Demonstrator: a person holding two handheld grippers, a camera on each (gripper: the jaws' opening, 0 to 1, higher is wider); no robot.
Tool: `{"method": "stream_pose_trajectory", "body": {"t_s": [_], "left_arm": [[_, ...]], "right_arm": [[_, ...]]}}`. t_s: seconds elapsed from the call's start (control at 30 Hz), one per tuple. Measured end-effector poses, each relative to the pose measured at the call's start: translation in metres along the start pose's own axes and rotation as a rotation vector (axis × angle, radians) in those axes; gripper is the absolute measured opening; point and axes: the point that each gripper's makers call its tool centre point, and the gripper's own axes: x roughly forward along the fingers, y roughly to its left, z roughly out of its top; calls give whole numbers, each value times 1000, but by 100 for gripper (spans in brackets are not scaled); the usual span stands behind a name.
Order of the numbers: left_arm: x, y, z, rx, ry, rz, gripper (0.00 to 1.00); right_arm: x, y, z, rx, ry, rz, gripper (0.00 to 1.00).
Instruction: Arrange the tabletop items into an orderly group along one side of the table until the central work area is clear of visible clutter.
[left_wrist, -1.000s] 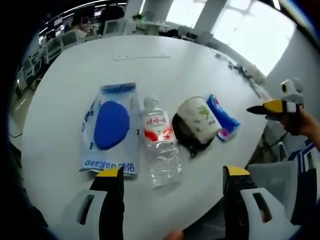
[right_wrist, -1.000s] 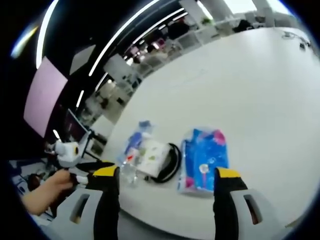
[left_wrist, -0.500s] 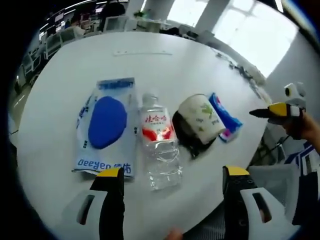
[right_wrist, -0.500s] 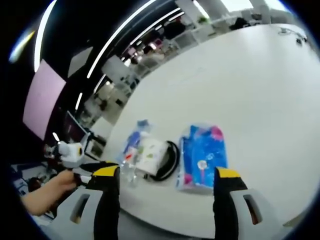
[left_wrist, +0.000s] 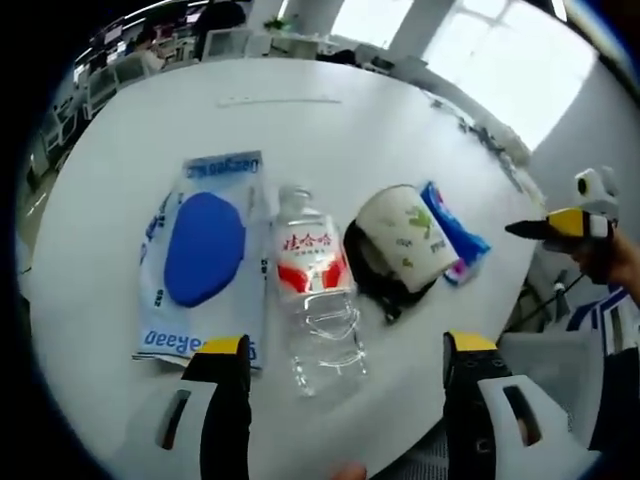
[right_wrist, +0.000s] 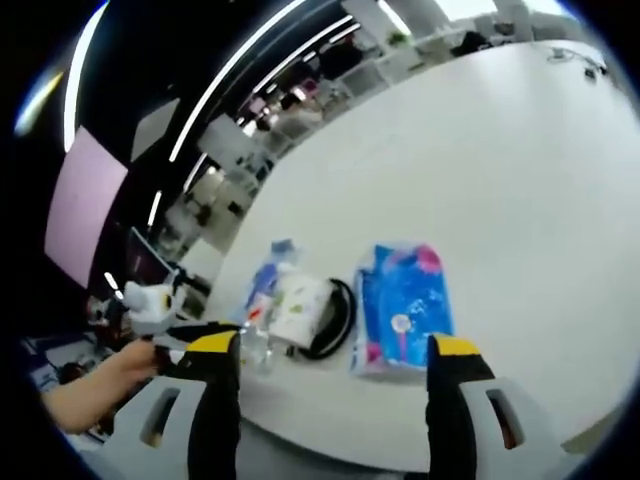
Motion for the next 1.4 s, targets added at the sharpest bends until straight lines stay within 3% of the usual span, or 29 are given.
{"method": "stream_pose_trajectory", "body": {"t_s": [0.33, 1.07, 1.4], "left_arm": [[12, -1, -2, 5, 26, -14, 75], [26, 3, -1, -9, 52, 1, 68], [29, 14, -3, 8, 80, 60, 55]], "right_arm": [[-3, 4, 7, 126, -67, 39, 73], [3, 9, 4, 140, -61, 44, 72], [10, 21, 8, 137, -54, 82, 72]]}}
